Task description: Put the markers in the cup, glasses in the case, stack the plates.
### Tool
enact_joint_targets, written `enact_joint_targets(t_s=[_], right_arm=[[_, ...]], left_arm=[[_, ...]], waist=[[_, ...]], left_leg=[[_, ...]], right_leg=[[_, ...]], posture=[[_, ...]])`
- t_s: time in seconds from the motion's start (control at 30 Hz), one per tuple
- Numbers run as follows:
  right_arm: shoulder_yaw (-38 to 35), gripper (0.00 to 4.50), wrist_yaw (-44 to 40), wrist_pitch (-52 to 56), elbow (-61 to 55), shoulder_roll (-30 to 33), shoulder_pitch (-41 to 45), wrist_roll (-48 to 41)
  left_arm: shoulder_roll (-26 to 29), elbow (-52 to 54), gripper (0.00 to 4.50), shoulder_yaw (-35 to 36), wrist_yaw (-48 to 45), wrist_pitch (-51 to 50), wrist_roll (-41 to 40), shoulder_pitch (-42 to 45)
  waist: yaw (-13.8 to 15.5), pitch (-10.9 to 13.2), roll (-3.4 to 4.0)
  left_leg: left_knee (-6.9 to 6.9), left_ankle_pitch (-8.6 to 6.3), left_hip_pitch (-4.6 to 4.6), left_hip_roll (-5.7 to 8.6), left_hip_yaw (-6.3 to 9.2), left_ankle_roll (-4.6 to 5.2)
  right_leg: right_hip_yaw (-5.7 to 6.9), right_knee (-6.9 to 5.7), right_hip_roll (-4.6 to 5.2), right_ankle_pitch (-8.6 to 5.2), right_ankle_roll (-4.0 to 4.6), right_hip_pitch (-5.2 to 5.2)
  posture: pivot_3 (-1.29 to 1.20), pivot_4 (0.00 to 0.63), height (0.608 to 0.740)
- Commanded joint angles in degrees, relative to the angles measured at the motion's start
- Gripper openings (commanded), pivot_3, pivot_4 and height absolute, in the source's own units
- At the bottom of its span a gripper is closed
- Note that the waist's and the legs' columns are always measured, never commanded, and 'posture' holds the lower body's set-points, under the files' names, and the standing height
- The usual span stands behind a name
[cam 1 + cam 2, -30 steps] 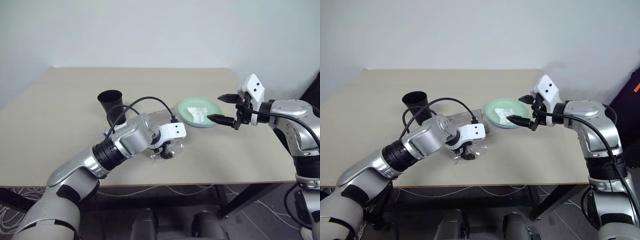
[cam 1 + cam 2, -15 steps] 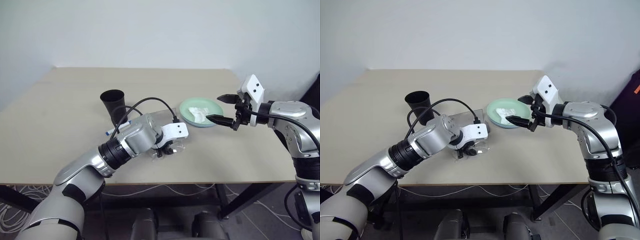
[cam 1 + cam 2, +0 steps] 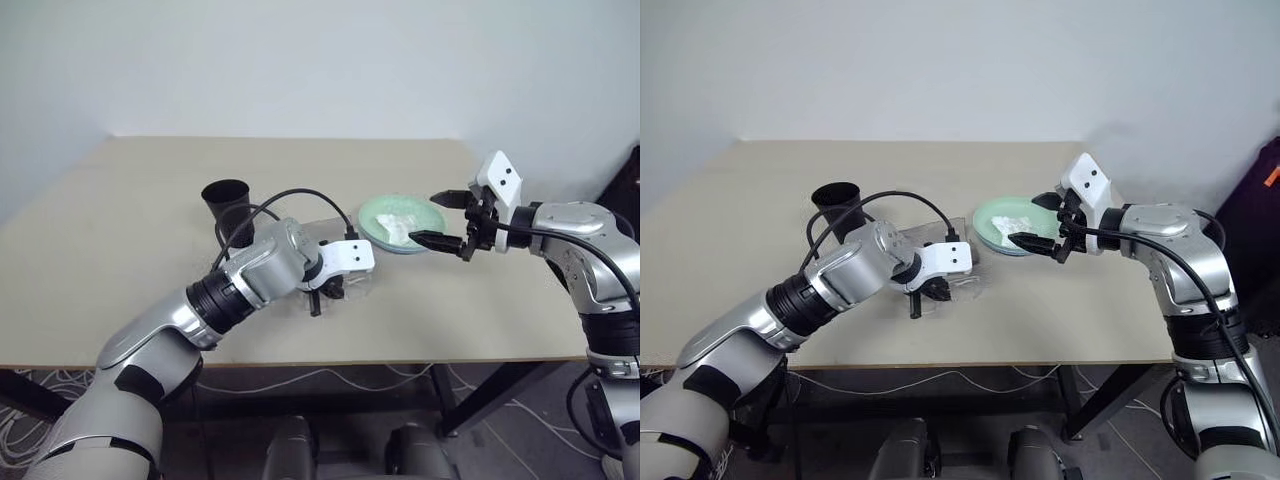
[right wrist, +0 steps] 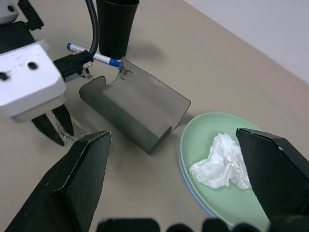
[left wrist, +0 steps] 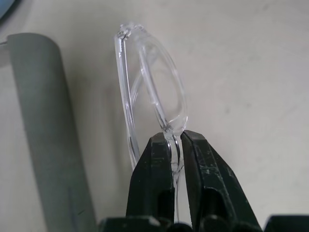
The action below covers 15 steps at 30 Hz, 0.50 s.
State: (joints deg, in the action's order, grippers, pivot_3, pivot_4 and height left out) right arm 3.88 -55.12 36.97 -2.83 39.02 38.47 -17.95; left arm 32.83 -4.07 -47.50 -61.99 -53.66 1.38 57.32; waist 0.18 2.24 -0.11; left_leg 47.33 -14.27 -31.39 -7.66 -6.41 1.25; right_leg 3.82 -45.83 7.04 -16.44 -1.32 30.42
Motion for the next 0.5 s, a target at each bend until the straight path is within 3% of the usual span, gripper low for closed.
enact_joint_targets(t_s=[0.03, 0.27, 0.5], right_arm=[[-0.7, 4.5, 0.2, -1.3, -0.3, -0.2, 1.9, -0.2], [-0.5, 4.5, 0.2, -0.9, -0.9, -0.3, 1.4, -0.5], [-0.3, 4.5, 0.2, -0.5, -1.1, -0.5, 1.5, -0.5]], left_arm=[[1.9, -1.6, 0.18, 2.9, -1.1, 4.1, 1.9, 1.8], [2.5, -4.5, 0.18, 7.0, -4.5, 13.5, 1.0, 1.2], [0.6, -7.4, 0.18, 12.3, -7.4, 16.7, -0.8, 2.0]], waist=[[0.0, 0.0, 0.01], [0.1, 0.0, 0.02], [0.2, 0.0, 0.02]], left_leg=[[0.0, 0.0, 0.0, 0.04, 0.09, 0.0], [0.1, -0.02, -0.03, 0.22, 0.4, -0.03], [-0.05, -0.06, -0.11, 0.66, 0.83, -0.08]], right_leg=[[0.06, 0.06, 0.0, 0.05, 0.08, 0.0], [0.12, 0.12, 0.0, 0.17, 0.26, 0.26], [0.08, 0.1, -0.01, 0.29, 0.26, 0.16]], posture=[[0.0, 0.0, 0.649], [0.0, 0.0, 0.649], [0.0, 0.0, 0.649]])
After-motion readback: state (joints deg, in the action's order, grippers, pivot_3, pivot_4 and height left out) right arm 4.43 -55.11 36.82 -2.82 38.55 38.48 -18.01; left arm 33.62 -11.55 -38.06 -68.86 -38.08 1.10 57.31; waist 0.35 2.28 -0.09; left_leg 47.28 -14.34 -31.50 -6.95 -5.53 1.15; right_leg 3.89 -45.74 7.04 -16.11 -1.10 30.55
